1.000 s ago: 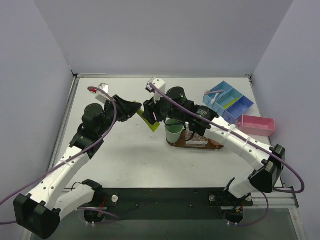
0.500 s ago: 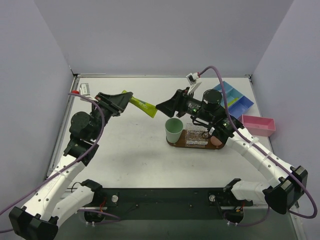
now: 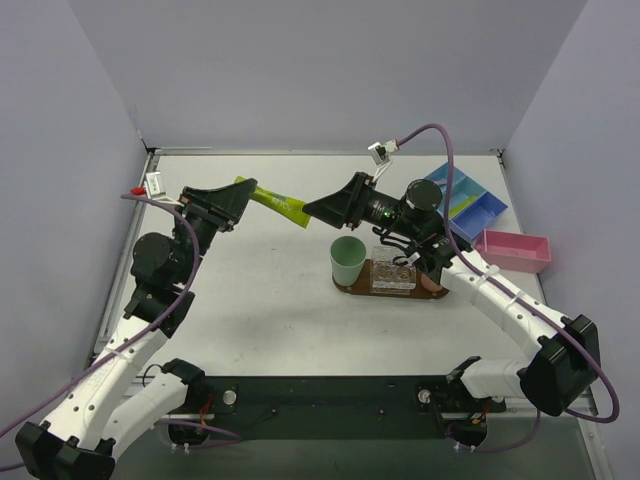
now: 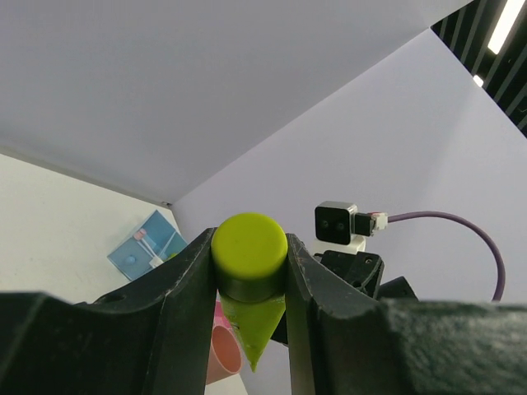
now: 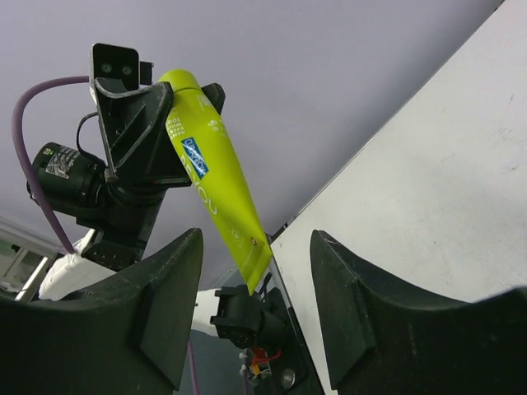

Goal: Prepare toiletry sets of a toothbrush and toothpaste on the tray

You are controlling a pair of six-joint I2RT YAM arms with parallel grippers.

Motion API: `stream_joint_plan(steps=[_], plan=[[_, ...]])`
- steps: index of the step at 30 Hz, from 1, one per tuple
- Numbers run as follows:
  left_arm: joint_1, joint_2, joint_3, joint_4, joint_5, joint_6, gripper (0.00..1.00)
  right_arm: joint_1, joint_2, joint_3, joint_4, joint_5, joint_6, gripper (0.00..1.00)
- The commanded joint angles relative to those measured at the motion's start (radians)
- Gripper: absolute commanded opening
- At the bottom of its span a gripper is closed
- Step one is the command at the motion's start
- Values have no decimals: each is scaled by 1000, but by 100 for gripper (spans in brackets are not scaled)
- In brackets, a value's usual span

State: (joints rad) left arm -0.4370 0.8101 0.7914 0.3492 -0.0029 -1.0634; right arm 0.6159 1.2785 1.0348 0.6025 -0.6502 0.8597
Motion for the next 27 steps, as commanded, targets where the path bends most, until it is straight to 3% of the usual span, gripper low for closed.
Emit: stream_joint_plan(steps=[1,19,25,27], plan=[[6,-31,5,108,-34,-23,0,4,1,-4,148,-55,33,49],[6,4,-20,182,-22,-66,0,28,42,4,261,-97,74,26],[6,23,-26,194,3,-67,0,28,44,-4,310,-92,85,0],[6,23,-34,194,3,-61,0,28,30,-7,300,-86,59,0]])
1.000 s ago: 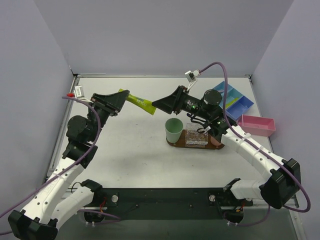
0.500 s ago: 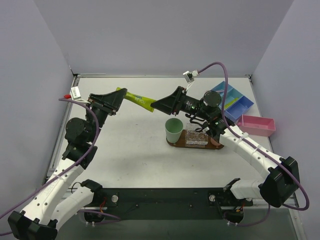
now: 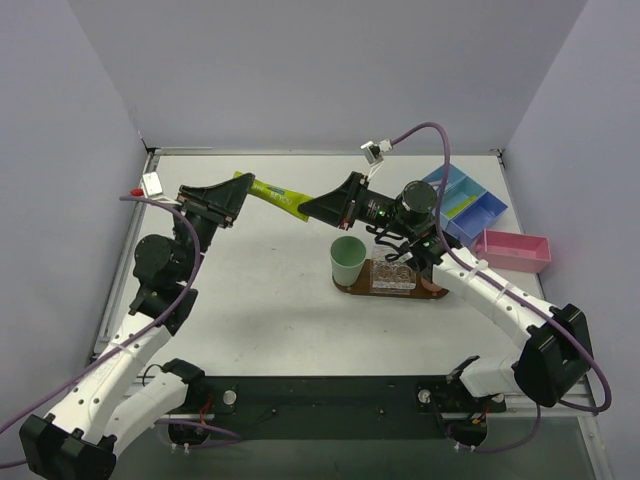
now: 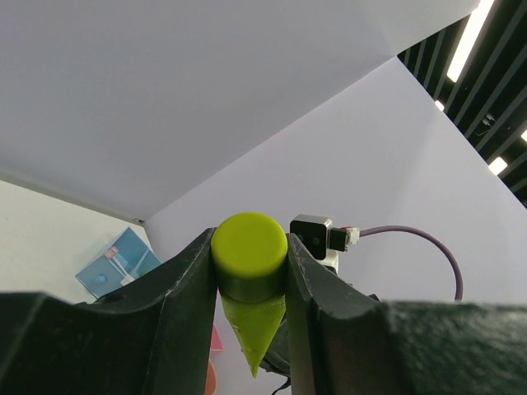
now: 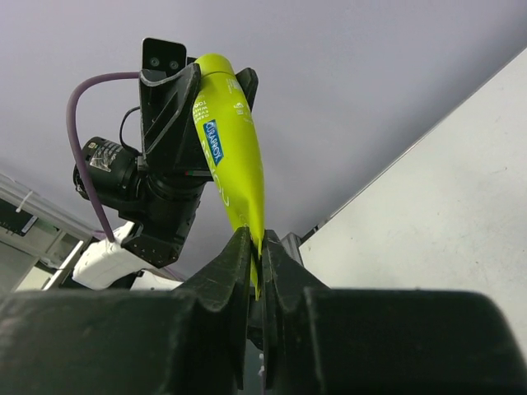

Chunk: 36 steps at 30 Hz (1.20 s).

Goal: Prepare toiletry sets of a toothbrush and toothpaste on the tray

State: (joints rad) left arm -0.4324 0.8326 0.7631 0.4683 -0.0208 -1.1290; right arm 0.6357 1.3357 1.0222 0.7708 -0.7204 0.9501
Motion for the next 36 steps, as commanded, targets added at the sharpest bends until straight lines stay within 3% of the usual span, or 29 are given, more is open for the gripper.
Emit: stream_joint_plan(steps=[1,5,6,10,13,19,26,30,36], plan=[[1,-1,-13,76,21,11,0,9,-32,4,122,-10,-40,0],[6,-1,5,20,47,99,0,-11,-79,3,1,16,-105,0],[11,-1,13,0,47,121,18,-25,-107,4,-31,19,-140,0],[49,-6,68,-101,100,259,64,-83,-193,25,-266,70,-255,0],[93,0,122,-210,127,397,82,-134,-269,56,-488,131,-338,0],[193,80,156,-306,243,612,85,-195,-369,180,-977,303,-502,0],[161,200,237,-583,234,994,85,-212,-288,461,-1549,490,-609,0],[77,226,235,-652,90,1104,85,-214,-184,587,-1767,573,-642,0],[11,281,223,-669,44,1157,85,-223,-38,694,-1929,642,-668,0]])
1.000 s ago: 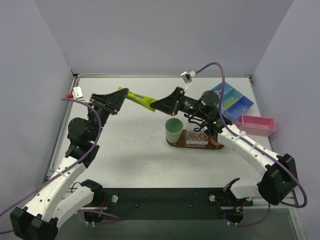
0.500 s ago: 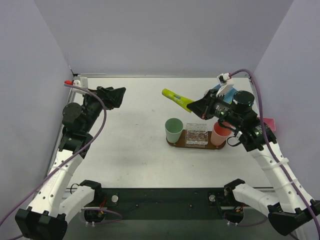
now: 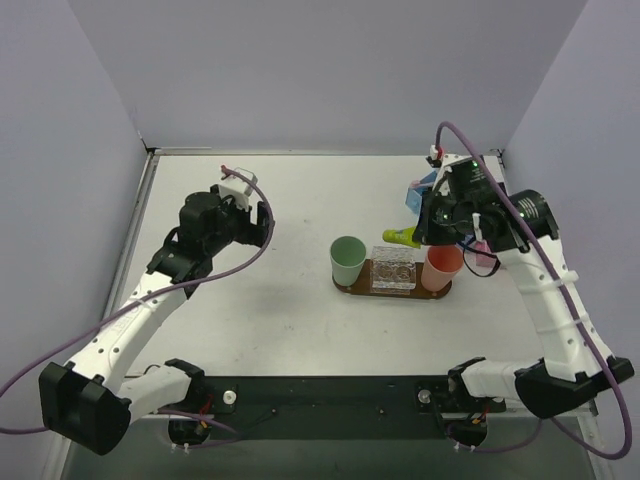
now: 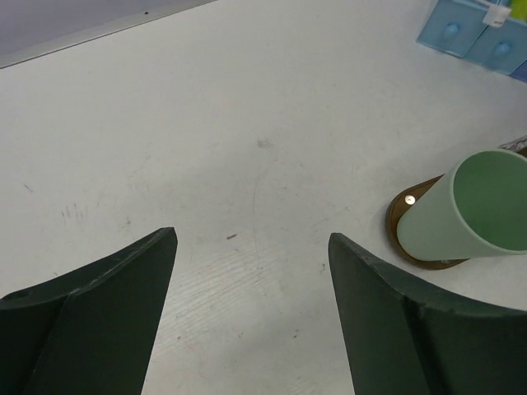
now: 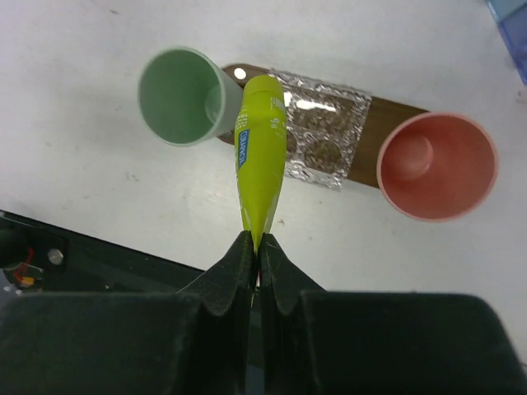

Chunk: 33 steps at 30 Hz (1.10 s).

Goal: Prepare toiletry sets of a toothbrush and toothpaste on the tray

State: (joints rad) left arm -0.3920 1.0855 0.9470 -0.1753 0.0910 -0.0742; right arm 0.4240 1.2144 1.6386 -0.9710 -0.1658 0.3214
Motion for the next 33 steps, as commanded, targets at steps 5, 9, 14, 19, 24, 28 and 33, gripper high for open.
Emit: stream_joint_plan(steps=[5,9,14,19,24,28,33], plan=[[-59,70,38,-41,-145,137,85,-24,204,176,-284,132,-59,0],[-82,99,38,-56,-184,154,85,-34,276,243,-336,155,-87,0],[-87,119,38,-58,-201,160,85,-42,338,283,-383,143,-108,0],[-87,128,38,-55,-201,151,85,-50,353,259,-377,129,-120,0],[-87,134,38,-58,-198,149,85,-59,349,208,-344,111,-123,0],[-87,132,36,-55,-198,146,85,-67,349,188,-315,100,-127,0],[-87,132,35,-52,-200,146,85,-71,358,184,-290,91,-131,0]])
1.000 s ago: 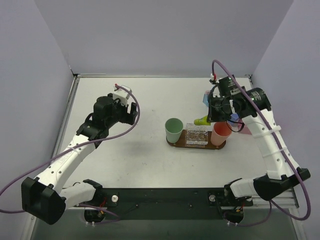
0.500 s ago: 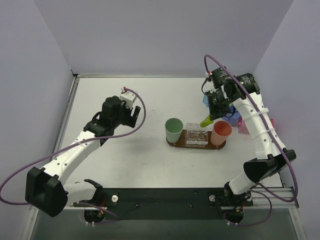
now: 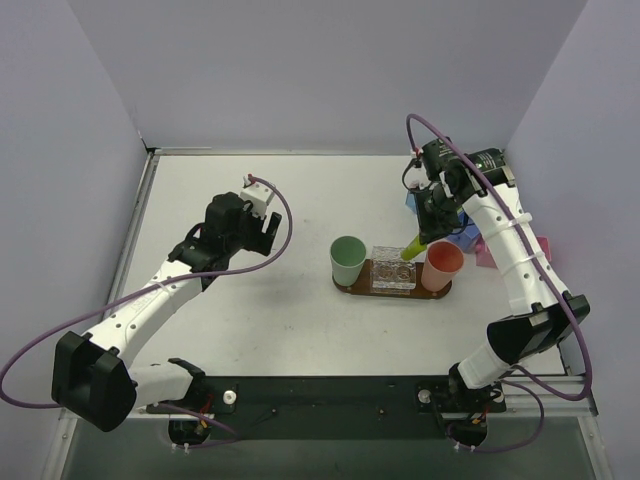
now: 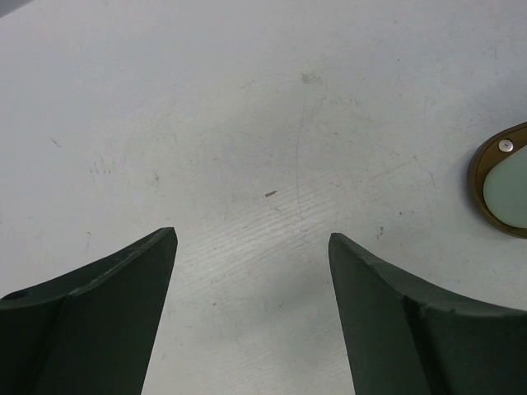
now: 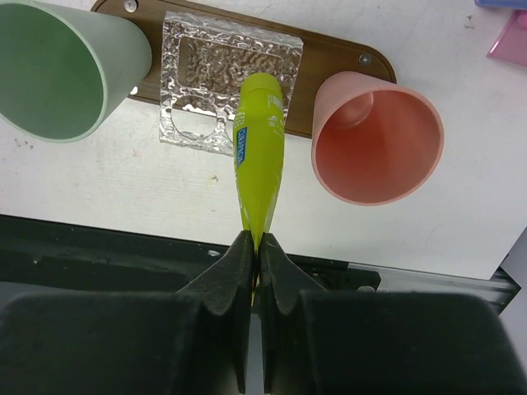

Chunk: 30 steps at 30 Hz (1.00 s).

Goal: Prepare toiletry sets of a toothbrush and toothpaste on the tray

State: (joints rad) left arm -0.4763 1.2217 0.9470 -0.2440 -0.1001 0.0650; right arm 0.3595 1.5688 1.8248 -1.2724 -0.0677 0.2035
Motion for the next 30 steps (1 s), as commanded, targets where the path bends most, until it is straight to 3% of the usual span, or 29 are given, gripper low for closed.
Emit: stream_joint_plan(steps=[1,30], plan=[[-2,-4,35,15,-10,7,85,-7,8,-1,13,-12,-12,0],[-2,10,30,17,-23,15,85,-17,96,10,28,-15,-33,0]])
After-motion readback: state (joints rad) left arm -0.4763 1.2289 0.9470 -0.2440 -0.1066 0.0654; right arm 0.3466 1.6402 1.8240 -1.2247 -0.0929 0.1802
